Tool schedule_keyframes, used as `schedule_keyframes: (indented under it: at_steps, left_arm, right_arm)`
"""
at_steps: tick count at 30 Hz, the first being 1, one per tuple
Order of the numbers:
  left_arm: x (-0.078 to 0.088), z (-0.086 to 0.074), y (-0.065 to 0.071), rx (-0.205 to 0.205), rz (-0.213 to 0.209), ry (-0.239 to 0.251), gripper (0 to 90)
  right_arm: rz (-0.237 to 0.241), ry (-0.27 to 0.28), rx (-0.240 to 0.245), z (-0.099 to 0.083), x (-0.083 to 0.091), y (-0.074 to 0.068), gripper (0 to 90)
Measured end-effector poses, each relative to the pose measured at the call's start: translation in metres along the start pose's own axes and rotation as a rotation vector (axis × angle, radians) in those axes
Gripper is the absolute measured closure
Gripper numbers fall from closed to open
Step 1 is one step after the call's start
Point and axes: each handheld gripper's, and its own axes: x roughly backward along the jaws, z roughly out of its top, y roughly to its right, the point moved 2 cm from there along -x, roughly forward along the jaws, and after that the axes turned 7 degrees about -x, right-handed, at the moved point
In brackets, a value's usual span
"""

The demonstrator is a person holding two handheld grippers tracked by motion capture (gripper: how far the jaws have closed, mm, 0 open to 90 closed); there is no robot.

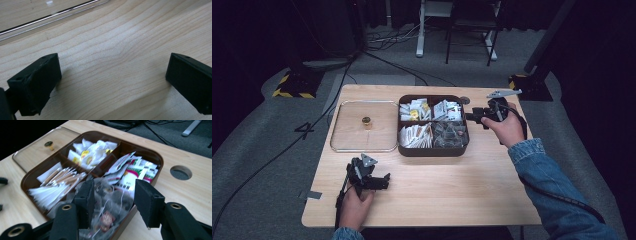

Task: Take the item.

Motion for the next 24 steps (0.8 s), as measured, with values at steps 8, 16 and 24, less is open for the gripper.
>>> schedule_keyframes:
  at_steps: [8, 16, 24]
  left_arm:
    - [0.0, 0.0, 0.0, 0.003, -0.001, 0.001, 0.4]
    - [0.003, -0.003, 0.002, 0.006, 0.005, 0.005, 0.9]
    - [0.003, -0.004, 0.002, 0.002, 0.005, 0.0, 0.9]
  right_arm:
    - [-0.02, 0.014, -0.012, 0.02, -0.019, 0.008, 51.9]
    - [-0.033, -0.004, -0.051, 0.029, -0.043, 0.019, 54.2]
    - [-0.071, -0.056, -0.073, 0.021, -0.074, 0.024, 55.6]
